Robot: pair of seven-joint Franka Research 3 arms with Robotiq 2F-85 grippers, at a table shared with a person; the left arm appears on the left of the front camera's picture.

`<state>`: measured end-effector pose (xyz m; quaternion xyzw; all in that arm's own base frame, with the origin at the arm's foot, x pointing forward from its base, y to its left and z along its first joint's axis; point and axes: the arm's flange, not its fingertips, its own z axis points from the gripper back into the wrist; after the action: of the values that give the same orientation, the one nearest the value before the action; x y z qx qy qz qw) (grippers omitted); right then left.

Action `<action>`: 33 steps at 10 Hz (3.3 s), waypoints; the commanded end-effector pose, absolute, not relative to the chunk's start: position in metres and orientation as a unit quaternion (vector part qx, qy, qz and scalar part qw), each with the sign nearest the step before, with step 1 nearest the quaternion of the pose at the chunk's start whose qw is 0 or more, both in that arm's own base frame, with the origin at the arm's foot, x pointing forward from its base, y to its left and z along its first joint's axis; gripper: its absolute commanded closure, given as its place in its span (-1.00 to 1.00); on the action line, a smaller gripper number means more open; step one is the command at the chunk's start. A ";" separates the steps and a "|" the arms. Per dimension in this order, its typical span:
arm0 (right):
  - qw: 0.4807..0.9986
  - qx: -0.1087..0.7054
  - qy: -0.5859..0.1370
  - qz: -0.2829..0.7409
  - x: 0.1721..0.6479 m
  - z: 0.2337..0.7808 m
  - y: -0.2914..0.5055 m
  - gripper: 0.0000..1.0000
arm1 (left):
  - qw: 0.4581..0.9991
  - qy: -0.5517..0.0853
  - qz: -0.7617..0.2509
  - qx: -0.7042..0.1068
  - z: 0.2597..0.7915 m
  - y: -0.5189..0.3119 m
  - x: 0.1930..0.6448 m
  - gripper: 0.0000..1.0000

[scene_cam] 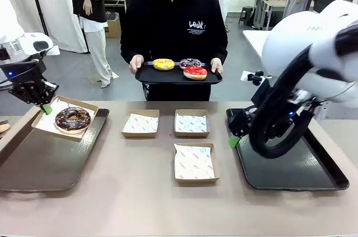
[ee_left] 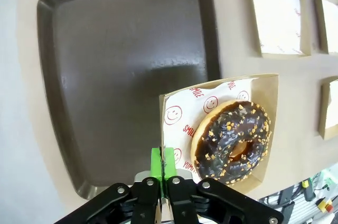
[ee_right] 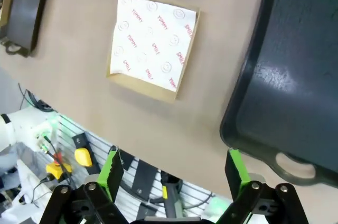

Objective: Individually package the donuts and arrange them on the tray.
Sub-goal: Place the picked Paper togo box on the Handle tray while simultaneously picking up another Paper togo box from the table with the other hand.

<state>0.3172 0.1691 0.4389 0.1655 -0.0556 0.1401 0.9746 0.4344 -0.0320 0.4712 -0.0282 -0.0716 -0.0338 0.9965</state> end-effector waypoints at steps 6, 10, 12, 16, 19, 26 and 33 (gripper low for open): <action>0.974 0.167 -0.056 0.144 0.315 0.447 0.160 -1.00 | 0.996 -0.073 -0.035 -0.032 0.479 -0.045 0.434 0.98; 0.987 0.095 -0.080 0.104 0.327 0.421 0.217 -1.00 | 0.995 -0.083 -0.035 -0.049 0.472 -0.027 0.442 0.98; 0.992 0.048 -0.093 0.065 0.334 0.400 0.236 -1.00 | 0.995 -0.086 -0.021 -0.054 0.463 -0.024 0.429 0.98; 0.994 0.030 -0.102 0.008 0.351 0.357 0.241 -1.00 | 0.996 -0.083 0.007 -0.041 0.442 -0.022 0.408 0.98; 0.994 0.068 -0.081 0.024 0.349 0.338 0.245 -1.00 | 0.996 -0.071 0.015 -0.048 0.428 -0.030 0.402 0.98; 0.993 0.078 -0.063 0.054 0.341 0.323 0.263 -1.00 | 0.998 -0.060 -0.001 -0.031 0.414 -0.041 0.389 0.98; 0.990 0.095 -0.071 0.073 0.343 0.314 0.270 -1.00 | 0.999 -0.051 0.017 0.008 0.405 -0.031 0.386 0.98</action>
<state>0.3396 0.2701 0.3164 0.0756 -0.0739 0.0684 0.9920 0.3871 -0.0295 0.4084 -0.0075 -0.0418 0.0026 0.9991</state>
